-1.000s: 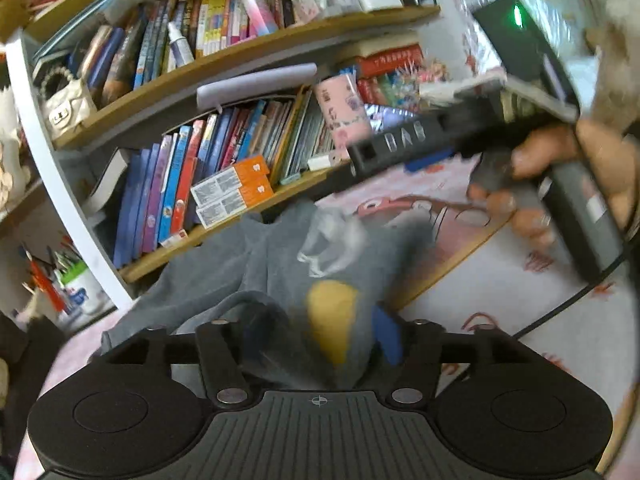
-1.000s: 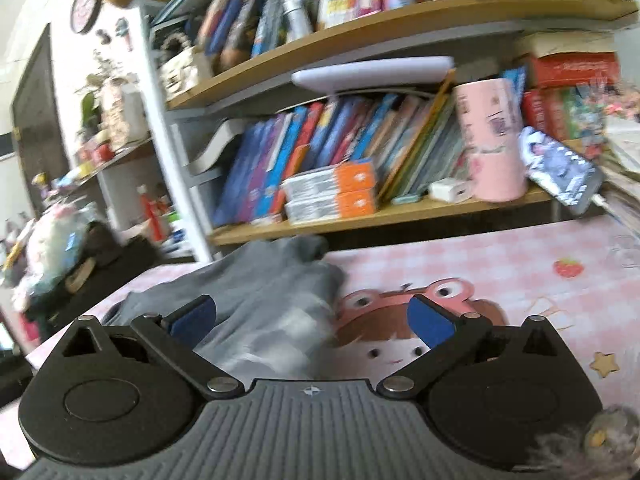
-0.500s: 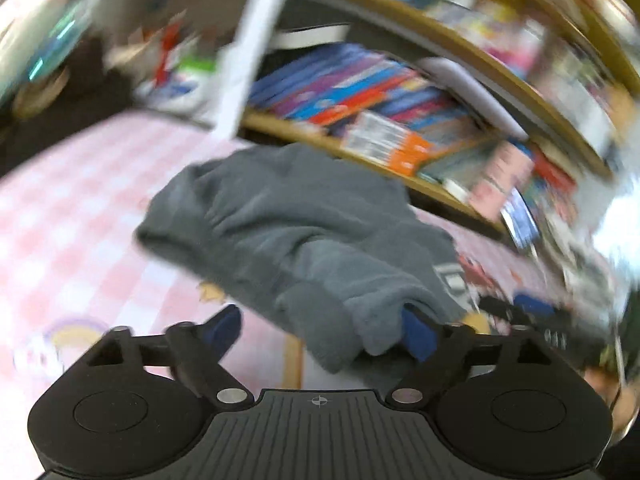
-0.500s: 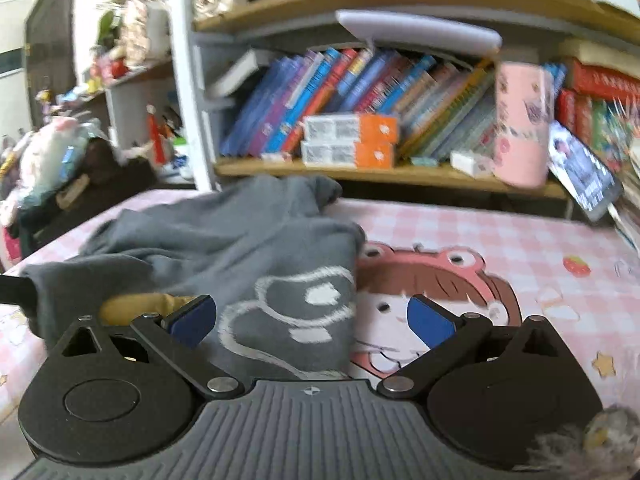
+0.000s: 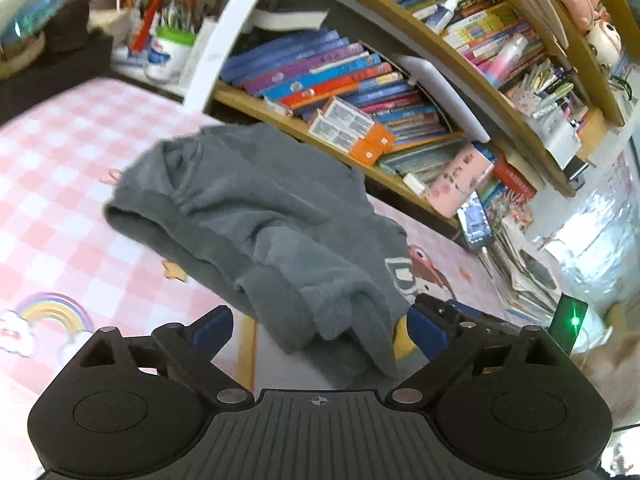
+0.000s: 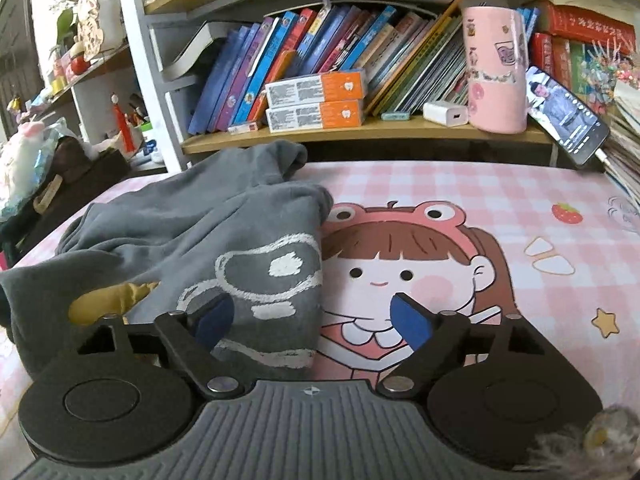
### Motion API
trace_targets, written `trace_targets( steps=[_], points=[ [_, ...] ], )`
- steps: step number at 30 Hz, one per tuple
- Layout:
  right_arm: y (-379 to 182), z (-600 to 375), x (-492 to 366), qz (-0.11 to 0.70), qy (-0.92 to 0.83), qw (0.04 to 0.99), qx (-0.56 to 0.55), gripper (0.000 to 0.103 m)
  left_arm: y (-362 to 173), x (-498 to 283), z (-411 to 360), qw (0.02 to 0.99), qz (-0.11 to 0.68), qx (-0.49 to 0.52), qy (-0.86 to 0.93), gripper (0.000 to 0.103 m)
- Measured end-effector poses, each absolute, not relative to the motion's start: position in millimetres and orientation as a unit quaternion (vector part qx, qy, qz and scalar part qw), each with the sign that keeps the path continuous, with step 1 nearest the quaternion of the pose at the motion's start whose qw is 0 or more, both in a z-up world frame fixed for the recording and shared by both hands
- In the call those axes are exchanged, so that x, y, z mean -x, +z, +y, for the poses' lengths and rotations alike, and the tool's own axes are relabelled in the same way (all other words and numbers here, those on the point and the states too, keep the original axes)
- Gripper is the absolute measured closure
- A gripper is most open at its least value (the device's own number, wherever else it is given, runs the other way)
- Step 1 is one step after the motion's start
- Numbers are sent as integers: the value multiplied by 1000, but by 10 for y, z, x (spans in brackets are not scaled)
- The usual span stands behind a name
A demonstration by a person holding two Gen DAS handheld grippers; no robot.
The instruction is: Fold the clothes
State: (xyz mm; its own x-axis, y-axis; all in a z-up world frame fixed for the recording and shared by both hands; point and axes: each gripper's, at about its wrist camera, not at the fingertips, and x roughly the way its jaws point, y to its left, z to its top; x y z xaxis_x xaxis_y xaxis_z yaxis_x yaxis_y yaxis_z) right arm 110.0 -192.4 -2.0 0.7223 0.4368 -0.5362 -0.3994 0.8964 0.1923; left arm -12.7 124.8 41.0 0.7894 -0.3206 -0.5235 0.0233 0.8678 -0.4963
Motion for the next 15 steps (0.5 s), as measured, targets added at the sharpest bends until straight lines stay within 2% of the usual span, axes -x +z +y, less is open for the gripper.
trace_targets(
  steps=[3,11,15],
  points=[
    [-35,-1905,-1097,301,234,924,-30,28,461,201,1422,917,287,270,-69,7],
    [-92,-1864,-1121,324,258,909,-39,61,178,-38,1858,885,287,359,69,7],
    [-85,-1858,-1110,323,262,909,-35,68,38,-326,1959,866,303,385,98,7]
  ],
)
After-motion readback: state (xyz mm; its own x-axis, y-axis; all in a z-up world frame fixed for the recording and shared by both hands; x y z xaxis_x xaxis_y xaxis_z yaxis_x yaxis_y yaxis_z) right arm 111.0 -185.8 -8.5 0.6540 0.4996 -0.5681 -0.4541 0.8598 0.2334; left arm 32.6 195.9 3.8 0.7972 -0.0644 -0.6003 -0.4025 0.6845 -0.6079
